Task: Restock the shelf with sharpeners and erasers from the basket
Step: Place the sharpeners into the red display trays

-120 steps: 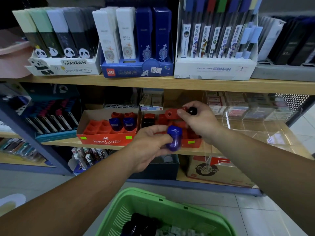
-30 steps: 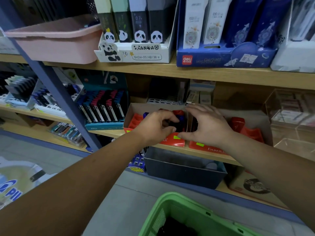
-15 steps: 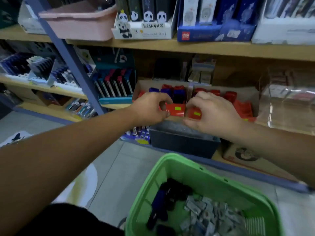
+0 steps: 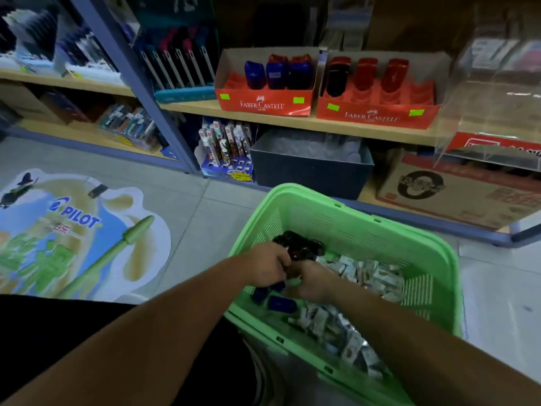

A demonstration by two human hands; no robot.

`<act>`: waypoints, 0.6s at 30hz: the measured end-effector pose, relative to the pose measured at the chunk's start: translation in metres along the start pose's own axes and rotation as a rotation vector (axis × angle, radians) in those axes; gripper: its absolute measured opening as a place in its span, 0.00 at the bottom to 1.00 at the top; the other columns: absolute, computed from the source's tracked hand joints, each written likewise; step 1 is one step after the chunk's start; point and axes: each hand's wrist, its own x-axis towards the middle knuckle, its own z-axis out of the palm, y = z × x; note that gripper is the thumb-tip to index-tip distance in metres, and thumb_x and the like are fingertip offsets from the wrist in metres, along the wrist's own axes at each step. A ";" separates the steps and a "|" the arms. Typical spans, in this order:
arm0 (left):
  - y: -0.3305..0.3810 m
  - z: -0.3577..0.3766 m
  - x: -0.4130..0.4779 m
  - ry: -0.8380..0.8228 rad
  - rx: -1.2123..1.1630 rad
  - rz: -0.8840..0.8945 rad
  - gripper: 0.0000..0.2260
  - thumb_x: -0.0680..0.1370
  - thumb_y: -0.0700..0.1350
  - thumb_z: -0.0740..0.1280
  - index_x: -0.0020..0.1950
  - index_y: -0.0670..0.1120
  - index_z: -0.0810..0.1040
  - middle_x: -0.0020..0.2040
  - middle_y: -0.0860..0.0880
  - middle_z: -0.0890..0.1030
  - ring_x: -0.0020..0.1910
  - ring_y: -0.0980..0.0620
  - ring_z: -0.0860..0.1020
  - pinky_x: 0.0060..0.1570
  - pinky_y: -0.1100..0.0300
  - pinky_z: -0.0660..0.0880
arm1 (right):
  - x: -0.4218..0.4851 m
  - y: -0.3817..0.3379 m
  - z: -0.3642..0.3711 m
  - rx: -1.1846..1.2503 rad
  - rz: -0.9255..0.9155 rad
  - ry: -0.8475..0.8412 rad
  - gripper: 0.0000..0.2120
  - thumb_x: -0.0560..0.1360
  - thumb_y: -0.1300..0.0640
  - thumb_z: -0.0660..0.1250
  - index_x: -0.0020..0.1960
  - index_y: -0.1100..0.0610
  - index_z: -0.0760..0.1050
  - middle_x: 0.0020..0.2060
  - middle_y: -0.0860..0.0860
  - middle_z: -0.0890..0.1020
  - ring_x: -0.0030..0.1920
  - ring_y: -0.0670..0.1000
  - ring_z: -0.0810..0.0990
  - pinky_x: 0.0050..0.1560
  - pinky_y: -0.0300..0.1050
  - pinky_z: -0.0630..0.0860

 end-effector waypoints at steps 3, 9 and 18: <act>-0.023 0.025 0.000 -0.076 -0.010 -0.074 0.16 0.77 0.31 0.68 0.63 0.40 0.83 0.59 0.41 0.84 0.59 0.44 0.82 0.55 0.62 0.76 | 0.024 0.017 0.047 0.064 0.042 -0.090 0.20 0.78 0.55 0.73 0.69 0.57 0.78 0.62 0.55 0.82 0.62 0.55 0.81 0.58 0.43 0.75; -0.042 0.040 0.010 -0.082 -0.052 -0.160 0.21 0.77 0.32 0.68 0.69 0.47 0.78 0.66 0.44 0.78 0.62 0.44 0.79 0.63 0.52 0.78 | 0.043 0.036 0.072 0.095 0.096 -0.154 0.25 0.76 0.48 0.76 0.69 0.52 0.75 0.59 0.50 0.81 0.58 0.51 0.79 0.56 0.41 0.74; -0.037 0.045 0.029 0.068 -0.360 -0.172 0.23 0.79 0.29 0.64 0.73 0.45 0.75 0.65 0.44 0.78 0.64 0.45 0.77 0.64 0.54 0.78 | 0.046 0.040 0.065 0.136 0.080 -0.086 0.14 0.76 0.58 0.74 0.59 0.52 0.75 0.52 0.51 0.80 0.52 0.54 0.79 0.52 0.41 0.76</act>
